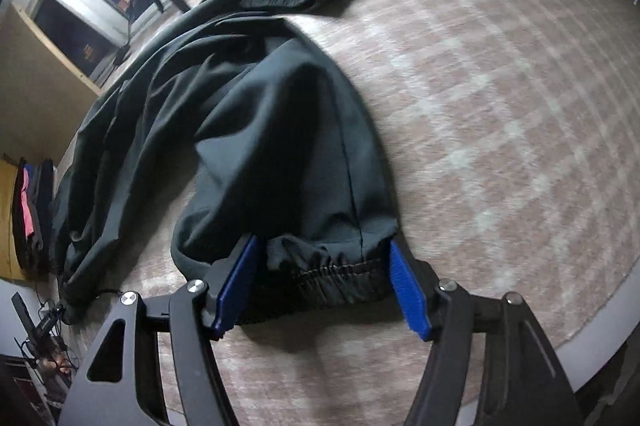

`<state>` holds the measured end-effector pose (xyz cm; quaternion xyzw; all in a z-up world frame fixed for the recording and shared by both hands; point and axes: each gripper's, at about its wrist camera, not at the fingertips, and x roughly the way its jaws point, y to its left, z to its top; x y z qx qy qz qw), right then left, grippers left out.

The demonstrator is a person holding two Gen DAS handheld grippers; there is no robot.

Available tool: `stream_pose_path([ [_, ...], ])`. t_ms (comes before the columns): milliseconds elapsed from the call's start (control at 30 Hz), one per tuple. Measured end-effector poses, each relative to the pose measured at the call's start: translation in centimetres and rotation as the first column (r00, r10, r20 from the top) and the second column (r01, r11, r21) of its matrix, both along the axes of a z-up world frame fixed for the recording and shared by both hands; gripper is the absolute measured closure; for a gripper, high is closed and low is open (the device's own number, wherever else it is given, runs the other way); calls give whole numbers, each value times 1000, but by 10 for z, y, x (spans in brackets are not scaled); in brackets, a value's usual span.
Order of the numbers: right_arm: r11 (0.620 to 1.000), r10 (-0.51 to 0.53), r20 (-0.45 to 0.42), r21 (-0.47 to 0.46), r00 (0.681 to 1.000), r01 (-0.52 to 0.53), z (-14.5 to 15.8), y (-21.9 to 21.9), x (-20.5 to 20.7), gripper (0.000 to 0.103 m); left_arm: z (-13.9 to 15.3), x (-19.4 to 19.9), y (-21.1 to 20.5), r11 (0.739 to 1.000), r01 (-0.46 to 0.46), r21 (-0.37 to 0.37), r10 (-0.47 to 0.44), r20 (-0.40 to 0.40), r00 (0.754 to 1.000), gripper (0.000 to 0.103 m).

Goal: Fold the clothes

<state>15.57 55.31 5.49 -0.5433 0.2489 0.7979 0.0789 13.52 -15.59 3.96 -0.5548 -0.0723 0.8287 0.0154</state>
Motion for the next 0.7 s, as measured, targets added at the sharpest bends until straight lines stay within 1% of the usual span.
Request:
stream_pose_path([
  [33,1000,3,-11,4,1000,-3,1,-2,-1,40,2,0,-2,1000,-1,3,1,-7,1000,62],
  [100,1000,-2,-41,-2,999,2,5,-2,-3,63,7,0,-5,1000,-4,10,4,-20,1000,79],
  [133,1000,-8,-56,-16,998,7,8,0,-3,90,9,0,-6,1000,-5,14,5,-27,1000,82],
  [167,999,-14,-71,-31,997,12,11,2,-3,93,13,0,-10,999,-12,33,13,-36,999,91],
  [200,999,-20,-85,-45,996,16,14,4,-3,93,18,1,-15,998,-22,59,25,-48,999,94],
  [267,998,-50,-138,-50,989,43,26,12,3,94,29,3,-24,994,-39,107,47,-71,996,97],
  [300,997,-63,-164,-46,984,56,33,16,7,94,33,4,-26,992,-40,116,50,-80,996,97],
  [333,997,-75,-180,-44,981,68,41,21,12,94,38,5,-29,992,-41,122,52,-90,995,97],
  [367,996,-86,-181,-44,980,79,46,26,17,94,41,6,-29,993,-39,114,50,-95,994,103],
  [400,995,-97,-178,-43,979,91,51,32,22,92,45,7,-28,995,-36,91,46,-102,994,103],
  [433,994,-110,-161,-48,981,103,51,35,25,86,48,8,-28,997,-33,66,40,-108,993,103],
  [467,992,-123,-136,-53,983,117,49,37,27,73,51,8,-30,998,-31,63,38,-111,993,103],
  [500,990,-137,-119,-59,983,131,45,38,31,69,52,8,-31,997,-27,72,35,-113,993,103],
  [600,982,-177,-70,-80,982,171,28,37,43,55,52,6,-26,998,-18,66,26,-118,993,103],
  [633,977,-190,-46,-103,981,184,21,36,44,47,50,6,-25,998,-16,68,24,-114,993,103],
  [667,971,-204,-23,-128,979,200,13,34,45,47,49,5,-24,997,-15,70,23,-110,994,102],
  [700,966,-219,-5,-144,976,216,5,32,45,47,48,4,-23,997,-14,72,21,-105,994,98],
])
